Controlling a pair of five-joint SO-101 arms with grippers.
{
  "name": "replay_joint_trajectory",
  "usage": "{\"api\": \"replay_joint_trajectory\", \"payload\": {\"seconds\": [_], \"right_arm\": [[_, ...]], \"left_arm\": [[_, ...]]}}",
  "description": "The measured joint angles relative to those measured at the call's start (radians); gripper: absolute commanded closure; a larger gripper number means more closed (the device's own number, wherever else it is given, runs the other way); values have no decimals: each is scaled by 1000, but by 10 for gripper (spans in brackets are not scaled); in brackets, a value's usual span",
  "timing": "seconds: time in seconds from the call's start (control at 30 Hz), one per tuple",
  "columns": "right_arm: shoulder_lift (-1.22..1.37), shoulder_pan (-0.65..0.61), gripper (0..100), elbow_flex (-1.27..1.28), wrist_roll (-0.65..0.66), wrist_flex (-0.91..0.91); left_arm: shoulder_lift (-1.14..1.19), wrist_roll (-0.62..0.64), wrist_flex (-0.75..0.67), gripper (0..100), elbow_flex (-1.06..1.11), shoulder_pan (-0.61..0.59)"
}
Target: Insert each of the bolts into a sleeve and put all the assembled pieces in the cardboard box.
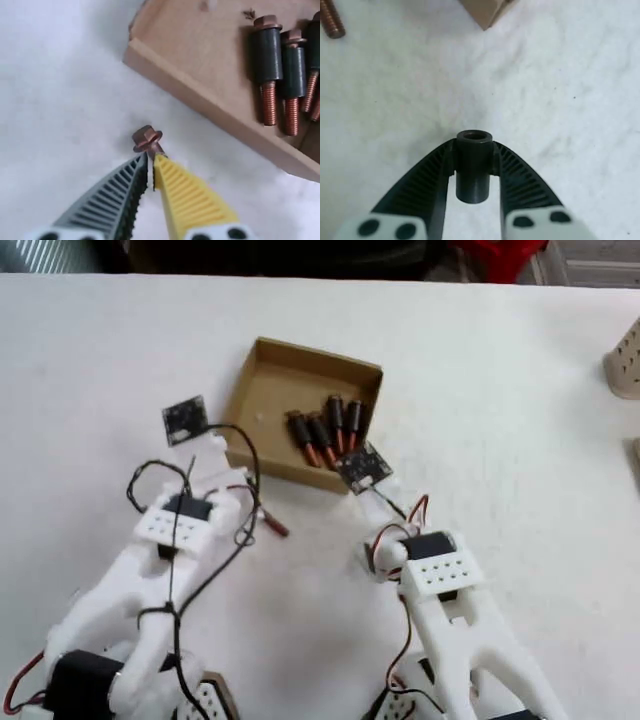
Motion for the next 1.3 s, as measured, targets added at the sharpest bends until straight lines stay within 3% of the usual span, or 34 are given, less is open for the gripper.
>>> {"api": "replay_joint_trajectory", "payload": {"seconds": [0.1, 0.17, 0.37, 0.77, 0.93, 1.0, 1.3], "right_arm": [[0, 2, 981, 0, 0, 0], [0, 0, 981, 0, 0, 0], [0, 0, 981, 0, 0, 0], [0, 0, 981, 0, 0, 0], [0, 0, 981, 0, 0, 0], [0, 0, 981, 0, 0, 0], [0, 0, 981, 0, 0, 0]], "left_arm": [[-25, 61, 41, 723, 0, 0], [-26, 92, 52, 704, 0, 0], [38, 130, 60, 778, -14, 0], [361, 137, 129, 797, -241, 2], [365, 137, 130, 991, -244, 2], [367, 137, 130, 953, -253, 3], [367, 97, 129, 976, -255, -2]]}}
